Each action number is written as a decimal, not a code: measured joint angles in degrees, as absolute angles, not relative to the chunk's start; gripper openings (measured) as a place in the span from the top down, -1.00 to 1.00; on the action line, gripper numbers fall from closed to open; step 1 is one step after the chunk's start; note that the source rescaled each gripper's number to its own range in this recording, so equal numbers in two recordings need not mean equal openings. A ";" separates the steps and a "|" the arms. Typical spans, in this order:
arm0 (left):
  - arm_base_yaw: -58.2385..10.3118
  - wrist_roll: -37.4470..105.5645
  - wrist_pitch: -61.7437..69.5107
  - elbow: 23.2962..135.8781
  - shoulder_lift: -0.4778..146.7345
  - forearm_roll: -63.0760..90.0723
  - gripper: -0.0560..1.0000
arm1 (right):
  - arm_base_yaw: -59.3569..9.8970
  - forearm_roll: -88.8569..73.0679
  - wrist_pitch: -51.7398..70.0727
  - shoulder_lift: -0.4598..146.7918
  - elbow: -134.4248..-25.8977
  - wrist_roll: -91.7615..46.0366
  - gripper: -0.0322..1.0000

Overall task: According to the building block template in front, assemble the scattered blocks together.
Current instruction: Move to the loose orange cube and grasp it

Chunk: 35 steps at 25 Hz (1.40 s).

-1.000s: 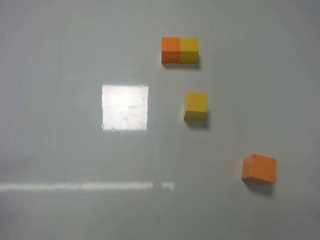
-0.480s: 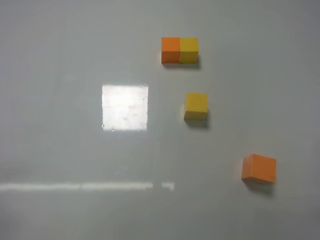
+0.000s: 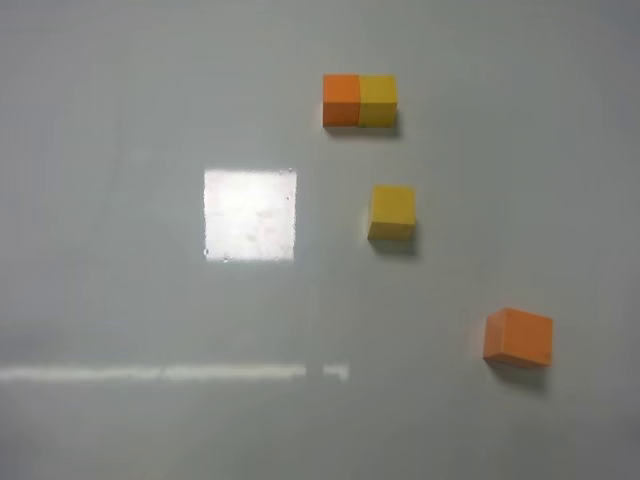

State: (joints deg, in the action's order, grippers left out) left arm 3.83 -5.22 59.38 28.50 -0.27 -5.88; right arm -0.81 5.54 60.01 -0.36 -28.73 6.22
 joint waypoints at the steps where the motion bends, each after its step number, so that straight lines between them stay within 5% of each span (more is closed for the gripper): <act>1: 3.83 -5.22 59.38 28.50 -0.27 -5.88 -0.28 | -0.81 5.40 60.01 -0.36 -28.73 6.04 -0.19; 6: 3.83 -5.18 59.38 28.50 -0.27 -5.88 -0.28 | -0.81 5.40 59.33 0.56 -29.67 3.18 -0.19; 11: 3.83 -5.18 59.38 28.50 -0.27 -5.88 -0.28 | -2.58 5.14 54.61 13.71 -43.04 -6.86 -0.19; 17: 3.83 -5.23 59.38 28.50 -0.27 -5.88 -0.28 | -13.46 4.54 56.47 34.50 -56.62 -24.19 -0.19; 22: 3.83 -5.23 59.38 28.50 -0.27 -5.88 -0.28 | -23.55 6.27 58.47 44.47 -57.17 -30.30 -0.20; 29: 3.83 -5.23 59.38 28.50 -0.27 -5.88 -0.28 | -33.00 7.78 58.35 47.67 -57.22 -38.25 -0.84; 35: 3.83 -5.23 59.38 28.50 -0.27 -5.88 -0.28 | -34.56 8.64 57.10 52.40 -57.22 -38.23 -0.99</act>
